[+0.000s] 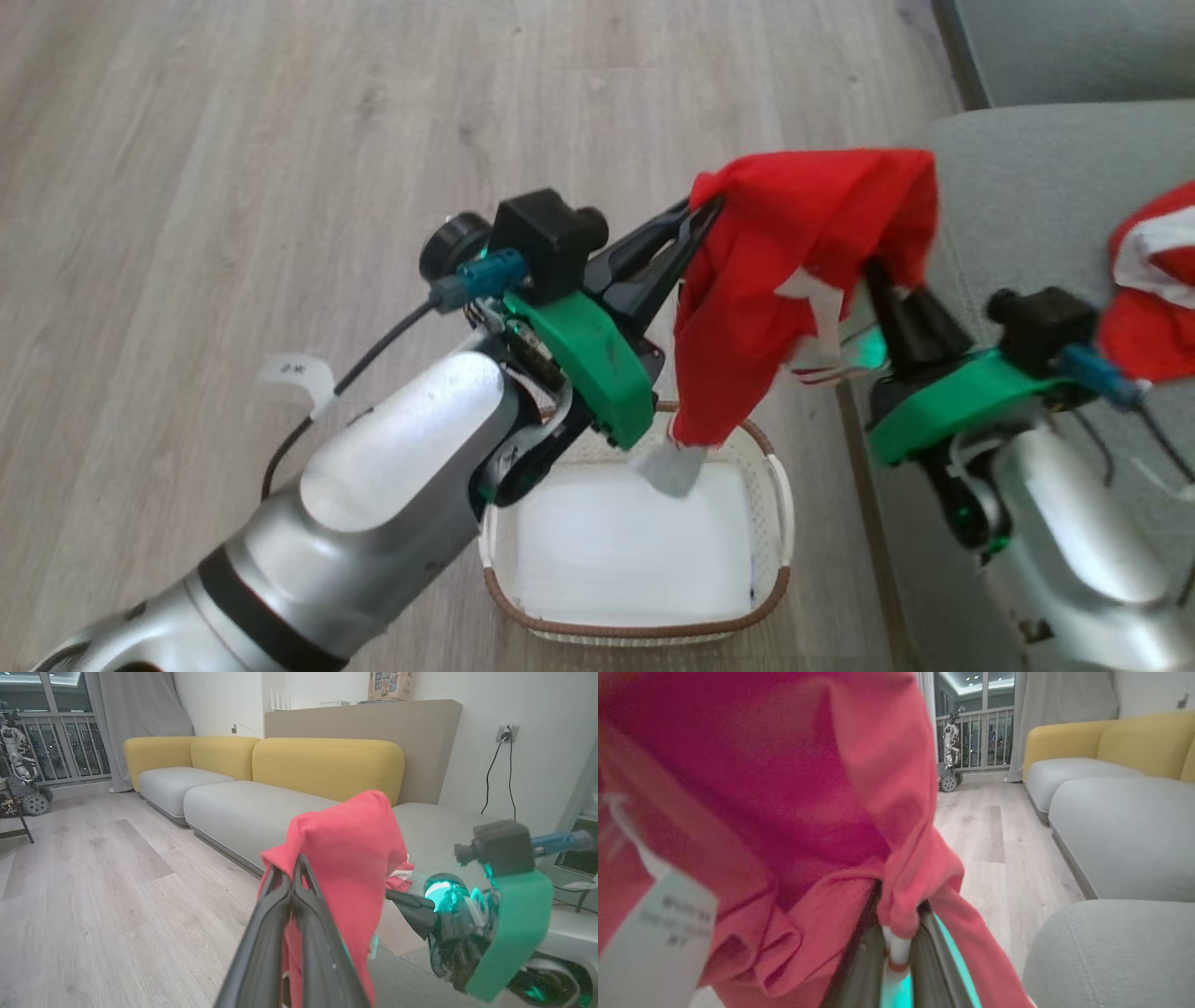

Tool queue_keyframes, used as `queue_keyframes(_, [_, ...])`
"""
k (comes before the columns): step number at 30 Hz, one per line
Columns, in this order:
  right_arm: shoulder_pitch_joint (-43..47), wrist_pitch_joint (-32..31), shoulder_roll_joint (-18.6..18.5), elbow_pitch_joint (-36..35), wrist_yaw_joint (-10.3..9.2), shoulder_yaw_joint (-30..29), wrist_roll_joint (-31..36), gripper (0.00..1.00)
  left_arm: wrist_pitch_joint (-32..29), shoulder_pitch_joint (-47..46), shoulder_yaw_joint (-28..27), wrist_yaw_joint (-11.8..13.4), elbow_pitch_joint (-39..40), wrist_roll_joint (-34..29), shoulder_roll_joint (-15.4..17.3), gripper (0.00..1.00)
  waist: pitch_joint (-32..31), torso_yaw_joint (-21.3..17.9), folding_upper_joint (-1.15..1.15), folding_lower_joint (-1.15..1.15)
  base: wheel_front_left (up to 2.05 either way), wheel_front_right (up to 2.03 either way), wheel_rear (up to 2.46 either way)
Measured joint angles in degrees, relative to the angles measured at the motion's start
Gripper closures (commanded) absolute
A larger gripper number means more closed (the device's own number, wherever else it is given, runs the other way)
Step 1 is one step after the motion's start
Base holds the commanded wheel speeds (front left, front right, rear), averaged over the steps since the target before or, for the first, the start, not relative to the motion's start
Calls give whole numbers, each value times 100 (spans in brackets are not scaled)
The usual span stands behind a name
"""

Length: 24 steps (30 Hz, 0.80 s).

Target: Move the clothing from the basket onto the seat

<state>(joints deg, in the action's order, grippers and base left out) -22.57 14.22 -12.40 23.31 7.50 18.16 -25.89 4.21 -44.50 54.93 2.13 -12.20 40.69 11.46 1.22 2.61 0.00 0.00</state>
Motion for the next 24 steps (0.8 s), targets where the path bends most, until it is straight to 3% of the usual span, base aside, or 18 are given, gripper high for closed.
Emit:
queue_keyframes(6, [169,1,-52,-570,0,-557,89,100,0,173,62,45,-16,51,71,96,16,-260,0,0,0,0,0])
queue_keyframes(7, [213,1,-62,-662,1,-634,110,100,-1,192,71,52,-18,57,76,60,18,-311,0,0,0,0,0])
queue_keyframes(8, [253,1,-77,-740,1,-697,137,100,-2,214,87,60,-16,57,80,4,22,-365,0,0,0,0,0])
queue_keyframes(9, [293,3,-101,-817,0,-757,151,100,-1,243,105,83,-15,57,84,0,28,-422,0,0,0,0,0])
queue_keyframes(24, [482,-235,-141,-2237,0,-1602,259,100,200,409,218,149,108,32,163,0,165,-1639,0,0,0,0,0])
